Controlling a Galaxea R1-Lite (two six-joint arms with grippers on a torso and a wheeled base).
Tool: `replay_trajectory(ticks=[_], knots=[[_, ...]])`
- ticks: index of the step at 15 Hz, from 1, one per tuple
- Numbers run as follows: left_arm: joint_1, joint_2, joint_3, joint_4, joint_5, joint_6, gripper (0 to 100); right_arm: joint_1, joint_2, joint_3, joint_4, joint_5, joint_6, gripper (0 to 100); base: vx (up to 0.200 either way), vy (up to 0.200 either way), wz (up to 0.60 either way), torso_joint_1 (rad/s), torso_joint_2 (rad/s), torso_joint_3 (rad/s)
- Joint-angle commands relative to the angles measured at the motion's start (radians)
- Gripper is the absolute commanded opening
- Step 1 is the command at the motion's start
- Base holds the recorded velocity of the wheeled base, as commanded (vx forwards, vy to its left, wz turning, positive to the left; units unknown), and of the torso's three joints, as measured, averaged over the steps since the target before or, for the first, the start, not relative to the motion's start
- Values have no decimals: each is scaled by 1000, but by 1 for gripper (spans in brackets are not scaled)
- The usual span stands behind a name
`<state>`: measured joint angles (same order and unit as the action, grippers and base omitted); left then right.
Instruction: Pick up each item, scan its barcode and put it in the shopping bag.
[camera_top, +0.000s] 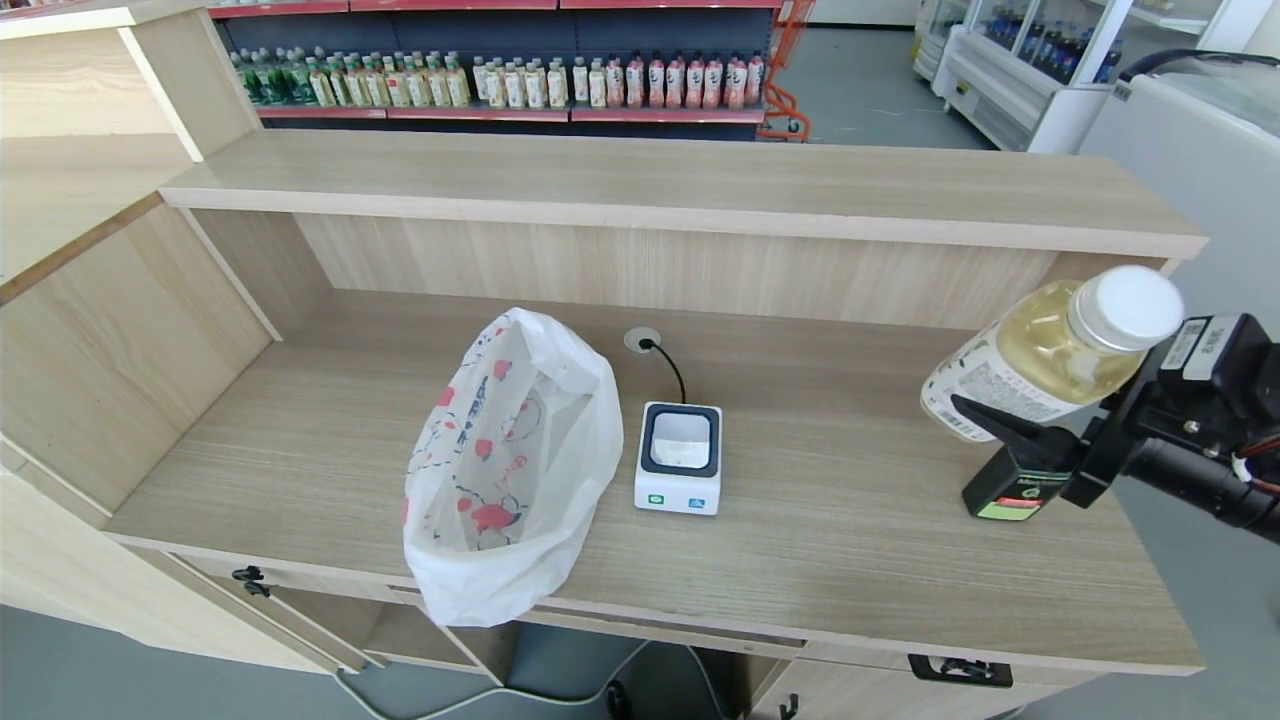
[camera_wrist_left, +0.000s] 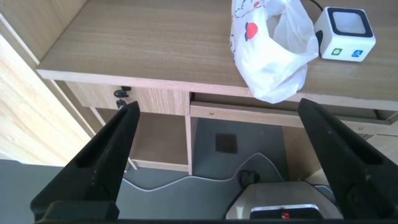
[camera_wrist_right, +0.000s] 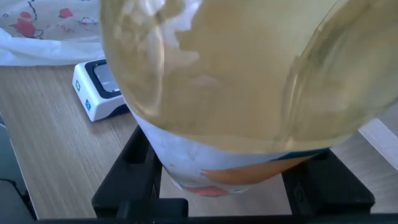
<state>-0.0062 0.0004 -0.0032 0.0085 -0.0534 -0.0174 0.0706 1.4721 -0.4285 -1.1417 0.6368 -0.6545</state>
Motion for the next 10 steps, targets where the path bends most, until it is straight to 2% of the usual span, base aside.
replay_trajectory(ticks=[1,3,10], knots=[[0,0,0,-1,1,-1,100,0,16,-1,-1,0,-1,0,0,0,0,0,0,0],[0,0,0,-1,3,-30,100,0,17,1,-1,1,-8,0,0,0,0,0,0,0],[0,0,0,-2,-2,-38,100,0,42,1,-1,1,-56,0,0,200,0,4,2,-5]])
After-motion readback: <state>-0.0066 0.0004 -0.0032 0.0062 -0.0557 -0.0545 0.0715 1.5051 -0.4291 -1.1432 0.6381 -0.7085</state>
